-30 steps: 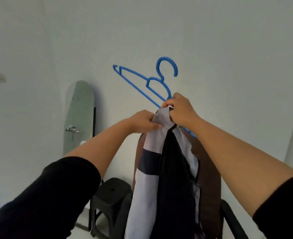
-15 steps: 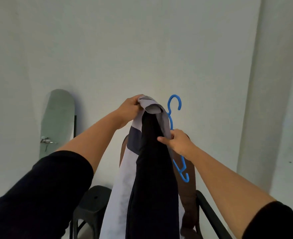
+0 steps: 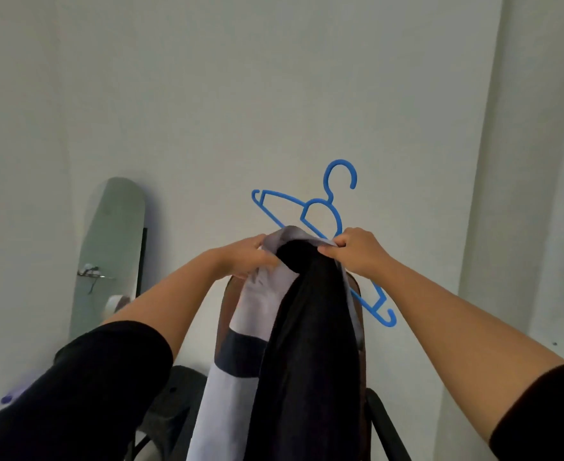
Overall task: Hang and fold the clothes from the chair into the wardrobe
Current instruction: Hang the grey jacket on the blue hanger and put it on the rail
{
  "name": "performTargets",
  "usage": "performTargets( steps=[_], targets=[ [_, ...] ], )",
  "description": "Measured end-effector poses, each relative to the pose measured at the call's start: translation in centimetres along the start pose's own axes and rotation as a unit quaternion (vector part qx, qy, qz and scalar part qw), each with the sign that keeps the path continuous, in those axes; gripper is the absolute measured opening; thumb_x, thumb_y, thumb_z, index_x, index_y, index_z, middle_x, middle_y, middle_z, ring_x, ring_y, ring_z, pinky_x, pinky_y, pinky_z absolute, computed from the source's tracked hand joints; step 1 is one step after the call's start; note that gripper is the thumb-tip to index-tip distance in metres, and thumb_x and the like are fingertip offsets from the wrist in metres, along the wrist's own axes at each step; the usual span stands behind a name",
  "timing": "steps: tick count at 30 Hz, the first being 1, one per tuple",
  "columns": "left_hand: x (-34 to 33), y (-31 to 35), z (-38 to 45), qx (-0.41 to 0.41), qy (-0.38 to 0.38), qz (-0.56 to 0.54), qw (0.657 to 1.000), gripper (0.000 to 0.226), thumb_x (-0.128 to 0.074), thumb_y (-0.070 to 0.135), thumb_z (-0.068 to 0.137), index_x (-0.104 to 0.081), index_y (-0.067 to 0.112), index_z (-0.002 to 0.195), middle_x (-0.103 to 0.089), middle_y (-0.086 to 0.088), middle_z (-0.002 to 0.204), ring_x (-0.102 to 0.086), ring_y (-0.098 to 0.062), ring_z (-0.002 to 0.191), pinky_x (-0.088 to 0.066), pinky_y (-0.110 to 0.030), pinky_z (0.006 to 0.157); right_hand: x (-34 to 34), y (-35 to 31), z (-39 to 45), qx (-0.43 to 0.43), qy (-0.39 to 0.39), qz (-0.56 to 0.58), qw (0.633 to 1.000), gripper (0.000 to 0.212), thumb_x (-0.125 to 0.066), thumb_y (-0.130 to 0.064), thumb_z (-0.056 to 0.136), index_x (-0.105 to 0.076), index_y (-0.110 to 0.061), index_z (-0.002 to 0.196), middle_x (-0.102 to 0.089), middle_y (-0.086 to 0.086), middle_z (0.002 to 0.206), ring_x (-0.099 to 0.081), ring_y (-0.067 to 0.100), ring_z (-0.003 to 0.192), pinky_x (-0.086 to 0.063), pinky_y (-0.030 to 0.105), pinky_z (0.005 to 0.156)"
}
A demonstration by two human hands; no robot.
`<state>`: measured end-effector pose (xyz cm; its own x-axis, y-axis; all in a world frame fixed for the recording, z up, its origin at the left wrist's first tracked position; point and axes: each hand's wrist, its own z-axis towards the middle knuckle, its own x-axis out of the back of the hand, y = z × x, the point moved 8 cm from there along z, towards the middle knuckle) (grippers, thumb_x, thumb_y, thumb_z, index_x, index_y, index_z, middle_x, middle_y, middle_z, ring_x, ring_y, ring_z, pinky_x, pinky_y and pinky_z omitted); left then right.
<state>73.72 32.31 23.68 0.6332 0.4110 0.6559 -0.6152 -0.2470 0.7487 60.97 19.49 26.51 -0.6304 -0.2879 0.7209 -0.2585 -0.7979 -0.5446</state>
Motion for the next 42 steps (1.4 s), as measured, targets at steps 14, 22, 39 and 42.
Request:
performTargets(
  steps=[14,22,39,42],
  targets=[
    [-6.3,6.7,3.3,-0.164,-0.001,0.321,0.933,0.048,-0.039,-0.006,0.085,-0.065,0.034,0.086,-0.040,0.001,0.115,-0.043,-0.020,0.105,-0.040,-0.025,0.089,3.3,5.2,0.8,-0.010,0.019,-0.014,1.000,0.028,-0.052,-0.014,0.091,-0.056,-0.006,0.065,-0.043,0.003,0.062,-0.039,0.011,0.057,-0.031,0.017,0.052],
    [-3.7,5.2,5.7,-0.078,0.048,0.392,0.916,0.055,-0.035,0.001,0.092,-0.040,0.023,0.142,-0.040,-0.008,0.138,-0.039,-0.027,0.126,-0.031,-0.031,0.104,3.5,5.6,-0.4,0.071,-0.014,0.104,0.992,0.038,-0.062,-0.026,0.090,-0.054,-0.033,0.126,-0.051,-0.013,0.113,-0.046,0.004,0.088,-0.039,0.025,0.087],
    [0.3,1.6,5.8,0.017,0.087,0.310,0.947,0.066,-0.062,0.013,0.082,-0.034,0.013,0.142,-0.041,-0.007,0.137,-0.044,-0.023,0.113,-0.042,-0.026,0.081,10.4,10.6,-4.8,-0.022,0.045,0.068,0.996,0.026,-0.039,-0.022,0.101,-0.058,-0.026,0.118,-0.042,0.001,0.064,-0.030,0.014,0.053,-0.033,0.020,0.046],
    [0.7,1.8,5.6,0.017,0.087,0.327,0.941,0.066,-0.059,0.012,0.084,-0.032,0.015,0.144,-0.039,-0.007,0.140,-0.043,-0.026,0.121,-0.042,-0.026,0.081,10.5,9.7,-5.0,-0.023,0.031,0.081,0.996,0.026,-0.039,-0.021,0.101,-0.059,-0.025,0.116,-0.041,0.001,0.063,-0.029,0.014,0.052,-0.031,0.020,0.045]
  ],
)
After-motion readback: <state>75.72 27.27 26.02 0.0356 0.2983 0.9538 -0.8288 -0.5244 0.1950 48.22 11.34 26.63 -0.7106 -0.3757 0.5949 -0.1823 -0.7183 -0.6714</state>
